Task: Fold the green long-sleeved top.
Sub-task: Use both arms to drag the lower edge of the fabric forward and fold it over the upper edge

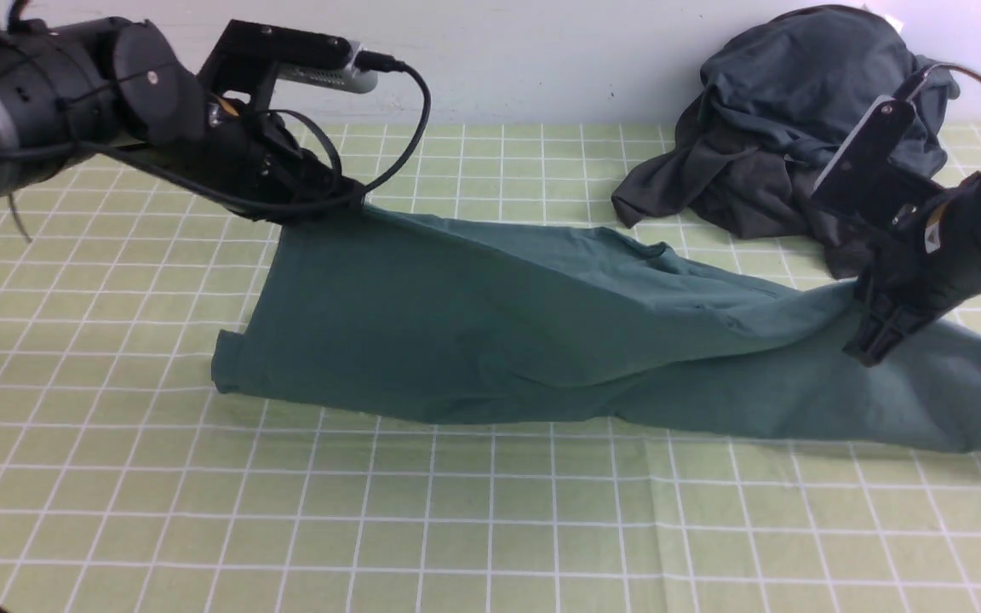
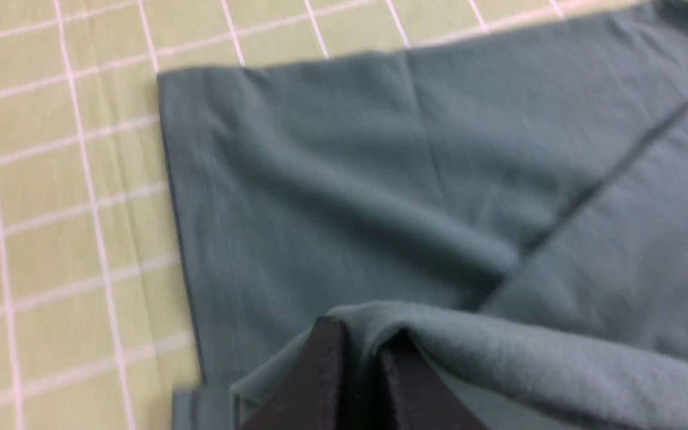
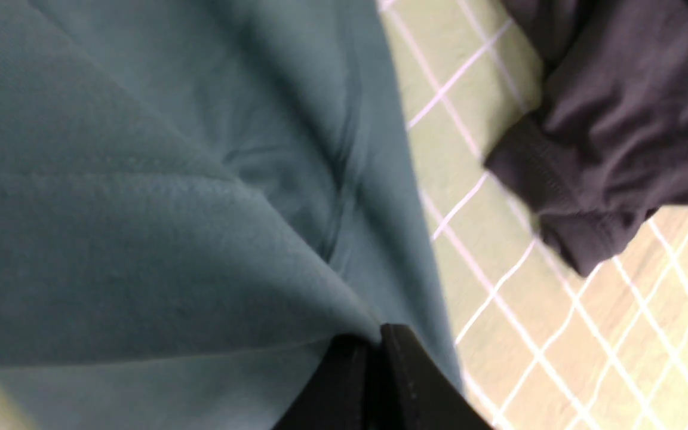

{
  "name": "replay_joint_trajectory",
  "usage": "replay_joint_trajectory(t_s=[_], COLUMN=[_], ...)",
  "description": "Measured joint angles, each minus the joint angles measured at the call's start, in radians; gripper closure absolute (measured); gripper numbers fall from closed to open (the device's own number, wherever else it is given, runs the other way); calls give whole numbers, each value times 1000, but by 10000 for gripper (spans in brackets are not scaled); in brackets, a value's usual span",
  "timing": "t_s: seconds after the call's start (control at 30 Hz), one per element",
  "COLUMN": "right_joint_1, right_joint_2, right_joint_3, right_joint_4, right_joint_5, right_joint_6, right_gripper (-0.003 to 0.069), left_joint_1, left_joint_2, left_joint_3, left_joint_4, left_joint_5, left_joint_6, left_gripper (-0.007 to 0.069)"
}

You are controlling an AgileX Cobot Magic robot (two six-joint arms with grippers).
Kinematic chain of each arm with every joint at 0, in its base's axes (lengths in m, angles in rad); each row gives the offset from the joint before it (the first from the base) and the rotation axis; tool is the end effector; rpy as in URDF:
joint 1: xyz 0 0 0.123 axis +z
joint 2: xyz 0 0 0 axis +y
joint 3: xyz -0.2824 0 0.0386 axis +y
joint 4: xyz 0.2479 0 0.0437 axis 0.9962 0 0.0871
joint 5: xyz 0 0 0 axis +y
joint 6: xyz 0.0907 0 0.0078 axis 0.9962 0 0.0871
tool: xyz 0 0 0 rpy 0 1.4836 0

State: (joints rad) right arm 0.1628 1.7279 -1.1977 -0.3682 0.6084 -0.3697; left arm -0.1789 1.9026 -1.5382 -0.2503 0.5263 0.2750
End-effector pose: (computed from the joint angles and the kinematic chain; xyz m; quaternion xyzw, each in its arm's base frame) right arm 0.3631 0.0406 0.2323 -0.3641 0.8855 -0.1650 0.2367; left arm 0.4301 -0.0893 0.2657 0.1324 0.9137 -0.0806 0.3757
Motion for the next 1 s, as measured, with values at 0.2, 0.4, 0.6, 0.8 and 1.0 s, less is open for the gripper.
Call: replay_joint_trajectory(t_s=[0.2, 0.4, 0.6, 0.8, 1.0], right_joint_1=[-28, -34, -35, -35, -33], right_joint_2=[158, 338, 432, 420, 372], right_joint_3=[-160, -326, -431, -514, -636], right_joint_4=[0, -5, 31, 95, 216], right_joint_5=[-22, -19, 15, 138, 334], right_joint_6=[0, -2, 45, 138, 252], right_gripper=[655, 655, 592, 359, 276], left_joint_1=[27, 31, 31, 37, 63], left_joint_2=[214, 419, 580, 604, 521], left_joint_3=[-240, -480, -646, -722, -748], left_joint_4=[1, 24, 85, 188, 283], left_joint_5=[0, -6, 9, 46, 118], left_joint_6=[-82, -96, -108, -195, -367], left_gripper=[605, 605, 585, 391, 222])
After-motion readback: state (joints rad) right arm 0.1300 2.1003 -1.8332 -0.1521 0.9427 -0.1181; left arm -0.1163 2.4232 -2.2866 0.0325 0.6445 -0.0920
